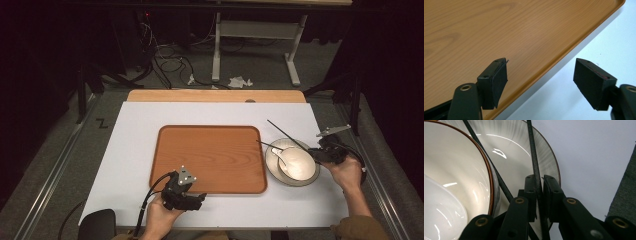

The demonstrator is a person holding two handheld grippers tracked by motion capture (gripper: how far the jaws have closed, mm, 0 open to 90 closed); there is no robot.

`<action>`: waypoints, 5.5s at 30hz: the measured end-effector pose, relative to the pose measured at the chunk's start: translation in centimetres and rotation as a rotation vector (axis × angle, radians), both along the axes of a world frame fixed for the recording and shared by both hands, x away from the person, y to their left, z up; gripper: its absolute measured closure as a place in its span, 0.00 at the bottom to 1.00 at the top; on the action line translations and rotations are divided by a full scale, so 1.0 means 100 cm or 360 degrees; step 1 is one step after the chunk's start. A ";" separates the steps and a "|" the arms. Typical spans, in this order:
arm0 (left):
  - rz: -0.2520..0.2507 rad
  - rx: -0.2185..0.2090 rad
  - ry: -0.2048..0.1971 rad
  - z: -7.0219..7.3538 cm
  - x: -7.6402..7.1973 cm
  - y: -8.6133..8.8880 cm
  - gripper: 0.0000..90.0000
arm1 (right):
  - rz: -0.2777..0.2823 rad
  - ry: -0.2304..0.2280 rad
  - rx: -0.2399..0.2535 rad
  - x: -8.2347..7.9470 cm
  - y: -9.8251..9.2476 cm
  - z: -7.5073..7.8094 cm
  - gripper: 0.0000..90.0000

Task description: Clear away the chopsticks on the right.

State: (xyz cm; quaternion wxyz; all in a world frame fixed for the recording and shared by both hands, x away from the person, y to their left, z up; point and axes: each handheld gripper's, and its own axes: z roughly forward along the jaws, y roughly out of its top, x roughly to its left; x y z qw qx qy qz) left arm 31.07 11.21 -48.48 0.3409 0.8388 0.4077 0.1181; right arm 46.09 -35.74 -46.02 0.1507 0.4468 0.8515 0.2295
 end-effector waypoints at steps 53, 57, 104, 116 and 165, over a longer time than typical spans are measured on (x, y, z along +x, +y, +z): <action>-0.0187 -0.0031 -0.0013 0.004 0.017 -0.023 0.30 | 0.0235 -0.0243 0.0185 -0.096 0.080 0.056 0.96; -0.0187 -0.0030 -0.0016 0.004 0.017 -0.023 0.30 | 0.0281 -0.0219 0.0163 -0.099 0.102 0.051 0.96; -0.0193 -0.0005 -0.0023 0.004 0.015 -0.023 0.30 | 0.0236 -0.0020 -0.0084 -0.071 0.173 -0.029 0.90; -0.0193 0.0009 -0.0024 0.004 0.014 -0.023 0.30 | 0.0246 -0.0048 0.0006 -0.075 0.168 -0.021 0.73; 0.0013 0.0056 -0.0058 0.004 0.002 0.002 0.29 | -0.0118 -0.0342 0.0239 -0.042 0.013 0.050 0.81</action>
